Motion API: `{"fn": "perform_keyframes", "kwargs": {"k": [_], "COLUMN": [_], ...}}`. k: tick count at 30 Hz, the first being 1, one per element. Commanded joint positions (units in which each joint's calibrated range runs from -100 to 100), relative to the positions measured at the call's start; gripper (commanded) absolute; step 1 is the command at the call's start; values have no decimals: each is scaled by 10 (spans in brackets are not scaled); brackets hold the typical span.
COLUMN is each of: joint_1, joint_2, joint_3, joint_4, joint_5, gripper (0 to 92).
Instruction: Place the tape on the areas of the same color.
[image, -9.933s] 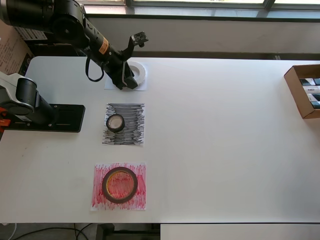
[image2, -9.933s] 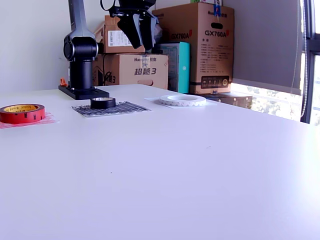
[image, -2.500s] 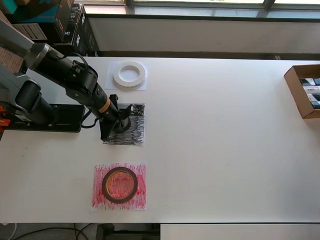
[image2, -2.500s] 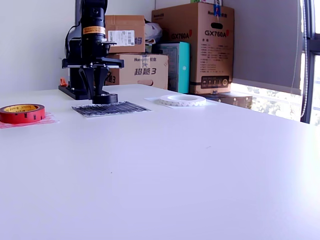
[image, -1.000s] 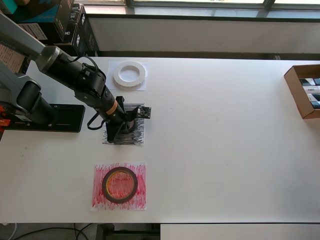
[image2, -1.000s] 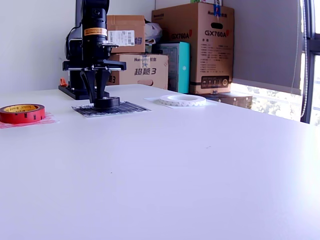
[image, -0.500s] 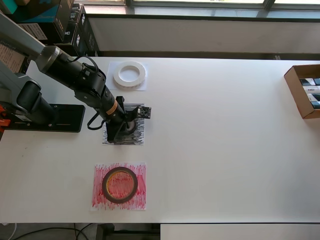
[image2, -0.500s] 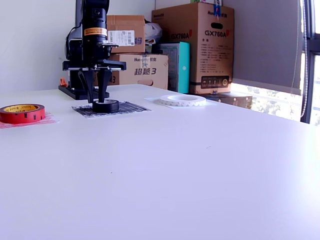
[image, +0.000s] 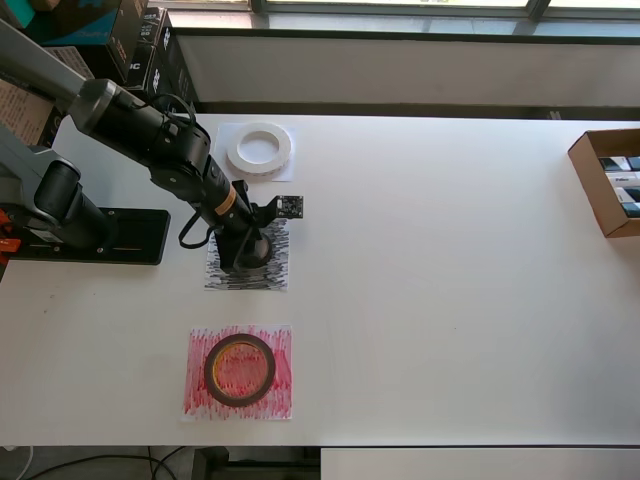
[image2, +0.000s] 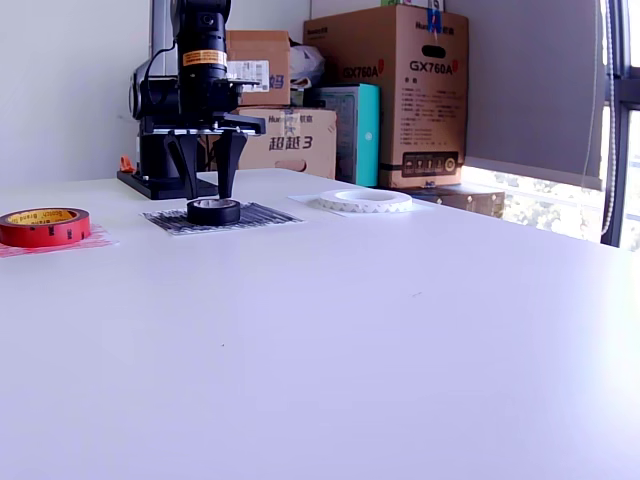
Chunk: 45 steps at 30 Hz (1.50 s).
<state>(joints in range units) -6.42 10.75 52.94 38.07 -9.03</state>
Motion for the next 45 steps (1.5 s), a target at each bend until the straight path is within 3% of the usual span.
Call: {"fn": "perform_keyframes", "kwargs": {"k": [1,8,15,23,27,33,41,45], "joint_1": [4,3,0,47,72,118,154,154], "joint_2": [-46,-109,-233,-404,-506,-646,-844,-953], "joint_3": [2,-2,-32,-43,-36,-32,65,129], "joint_4": [2,8,1,0,0,2,0,0], "joint_5": [-5,-5,-58,-88,-88,-100,-231,-248], "gripper": [485,484,457,124,2,2,2,2]}}
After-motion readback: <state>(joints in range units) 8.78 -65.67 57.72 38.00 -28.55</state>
